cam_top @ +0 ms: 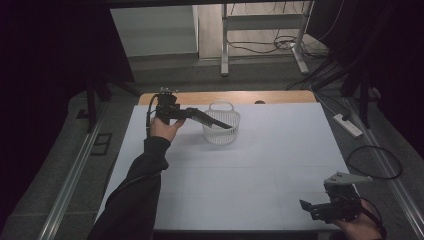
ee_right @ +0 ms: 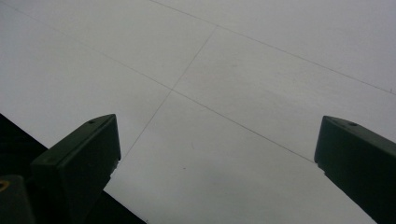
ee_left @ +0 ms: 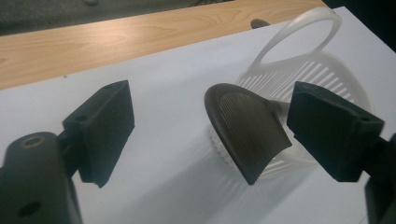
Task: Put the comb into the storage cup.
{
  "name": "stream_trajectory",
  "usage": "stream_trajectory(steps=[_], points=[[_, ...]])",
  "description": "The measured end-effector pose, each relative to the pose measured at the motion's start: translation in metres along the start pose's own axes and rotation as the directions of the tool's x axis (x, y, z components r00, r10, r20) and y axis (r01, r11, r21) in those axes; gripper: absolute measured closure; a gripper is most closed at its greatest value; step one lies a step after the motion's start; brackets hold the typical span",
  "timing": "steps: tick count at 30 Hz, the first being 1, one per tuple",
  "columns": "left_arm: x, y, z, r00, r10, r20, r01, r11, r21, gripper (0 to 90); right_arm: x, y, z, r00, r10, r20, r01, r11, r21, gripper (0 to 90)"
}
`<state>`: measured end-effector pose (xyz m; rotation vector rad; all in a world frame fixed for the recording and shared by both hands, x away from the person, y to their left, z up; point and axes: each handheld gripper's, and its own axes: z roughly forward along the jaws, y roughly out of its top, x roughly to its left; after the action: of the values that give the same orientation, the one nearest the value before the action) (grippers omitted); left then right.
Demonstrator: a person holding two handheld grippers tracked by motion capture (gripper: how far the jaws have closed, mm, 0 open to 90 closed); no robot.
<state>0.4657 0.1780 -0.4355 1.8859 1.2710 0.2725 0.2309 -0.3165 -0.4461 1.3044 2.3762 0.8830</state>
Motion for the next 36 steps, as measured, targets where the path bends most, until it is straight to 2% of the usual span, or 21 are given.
stream_trajectory(steps=[6, 7, 8, 13, 26, 36], points=[[-0.002, -0.001, -0.006, 0.9997, 0.026, -0.002, -0.026, 0.9997, 0.005, 8.4, -0.001, 0.0, 0.0, 1.0, 0.006, -0.002, -0.006, 1.0, 0.0, 0.0], [-0.003, -0.001, -0.007, 0.9989, 0.045, -0.012, -0.045, 0.9989, 0.013, 8.0, -0.001, 0.0, 0.0, 1.0, 0.006, -0.003, -0.006, 1.0, 0.001, 0.0], [-0.003, -0.001, -0.007, 0.9989, 0.045, -0.012, -0.045, 0.9989, 0.013, 7.2, -0.001, 0.0, 0.0, 1.0, 0.006, -0.003, -0.006, 1.0, 0.001, 0.0], [-0.006, -0.003, -0.015, 0.9944, 0.101, -0.031, -0.101, 0.9945, 0.03, 4.3, -0.001, 0.0, 0.0, 1.0, 0.006, -0.005, -0.006, 1.0, 0.003, 0.0], [-0.003, -0.009, -0.029, 0.9918, 0.123, -0.035, -0.122, 0.9922, 0.023, 0.8, -0.001, 0.0, 0.0, 0.9999, 0.008, -0.009, -0.008, 1.0, 0.005, 0.0], [-0.006, -0.018, -0.038, 0.9911, 0.132, -0.018, -0.132, 0.9912, 0.005, 0.0, -0.001, 0.0, 0.0, 1.0, 0.007, -0.007, -0.007, 1.0, 0.004, 0.0]])
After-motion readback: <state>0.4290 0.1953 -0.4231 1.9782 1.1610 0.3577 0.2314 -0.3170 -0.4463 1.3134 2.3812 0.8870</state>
